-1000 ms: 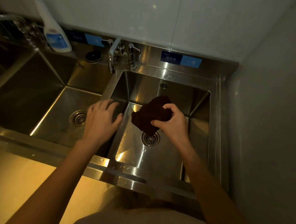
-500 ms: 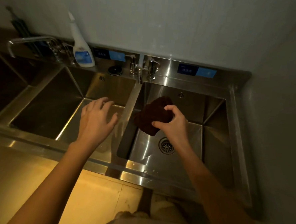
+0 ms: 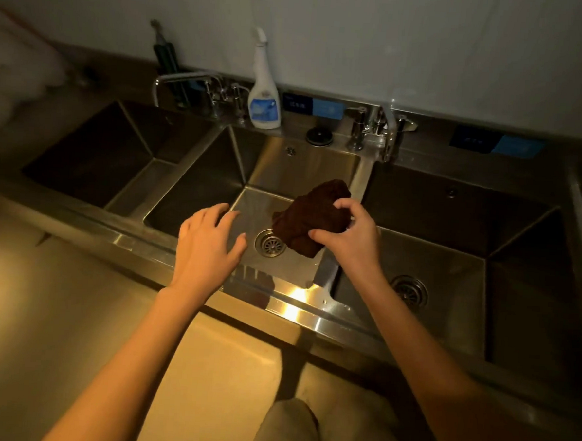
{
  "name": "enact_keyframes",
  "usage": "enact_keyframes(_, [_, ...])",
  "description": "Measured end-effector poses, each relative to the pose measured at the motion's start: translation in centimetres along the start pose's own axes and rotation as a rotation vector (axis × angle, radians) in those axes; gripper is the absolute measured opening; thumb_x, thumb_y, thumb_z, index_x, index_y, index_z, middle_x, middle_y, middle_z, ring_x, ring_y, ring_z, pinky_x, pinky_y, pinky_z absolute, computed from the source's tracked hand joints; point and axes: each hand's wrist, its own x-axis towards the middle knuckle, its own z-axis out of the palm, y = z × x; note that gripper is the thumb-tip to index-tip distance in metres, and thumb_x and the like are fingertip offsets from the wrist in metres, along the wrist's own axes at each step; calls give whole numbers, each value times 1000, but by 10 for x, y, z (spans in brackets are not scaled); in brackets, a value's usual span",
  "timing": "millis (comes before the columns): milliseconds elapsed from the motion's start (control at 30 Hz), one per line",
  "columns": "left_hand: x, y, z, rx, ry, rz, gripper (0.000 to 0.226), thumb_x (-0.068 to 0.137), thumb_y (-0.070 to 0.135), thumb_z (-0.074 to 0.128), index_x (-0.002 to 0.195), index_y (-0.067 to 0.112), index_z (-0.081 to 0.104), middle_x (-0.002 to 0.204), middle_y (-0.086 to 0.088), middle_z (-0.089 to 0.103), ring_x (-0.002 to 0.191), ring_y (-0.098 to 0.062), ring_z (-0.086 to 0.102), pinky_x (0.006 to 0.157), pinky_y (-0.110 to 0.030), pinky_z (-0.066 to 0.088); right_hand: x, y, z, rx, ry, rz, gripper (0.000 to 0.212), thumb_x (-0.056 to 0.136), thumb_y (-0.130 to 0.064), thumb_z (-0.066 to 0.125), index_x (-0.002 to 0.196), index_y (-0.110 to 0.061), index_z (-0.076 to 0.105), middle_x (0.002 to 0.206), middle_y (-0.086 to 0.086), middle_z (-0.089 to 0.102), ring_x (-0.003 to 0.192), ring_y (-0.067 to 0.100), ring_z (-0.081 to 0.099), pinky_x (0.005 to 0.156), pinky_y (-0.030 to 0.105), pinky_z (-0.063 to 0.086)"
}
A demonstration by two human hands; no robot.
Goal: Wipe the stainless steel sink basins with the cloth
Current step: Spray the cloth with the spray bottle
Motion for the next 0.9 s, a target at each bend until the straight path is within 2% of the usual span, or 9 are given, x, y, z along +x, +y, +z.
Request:
enact_keyframes(133, [4,-11,0,7,-3,-18,48,95,40,50,137,18,50,143,-6,47,135,-24,39,111,-43,30,3,-2,19,-3,-38,-7,51,52,-38,82,90,-54,51,112,-6,61,104,16,61,84,43,58])
enact_keyframes(333, [35,-9,7,13,-11,-26,48,95,39,48,138,18,49,145,-5,46,136,-23,38,112,-42,29,32,0,29,-16,-39,10,56,53,-33,84,97,-46,52,109,-4,63,101,18,63,84,44,57])
enact_keyframes(567, [93,2,26,8,-24,-48,48,95,38,49,139,18,48,145,-6,45,136,-24,37,112,-42,27,90,-1,23,-53,-39,-16,55,56,-31,84,95,-49,49,109,-5,62,102,18,61,84,47,55])
enact_keyframes(900, [163,9,47,19,-39,-21,48,95,39,49,138,18,48,144,-6,46,136,-25,37,112,-42,27,152,4,15,-96,-7,-8,55,59,-29,84,97,-47,49,108,-6,61,101,16,61,84,44,56])
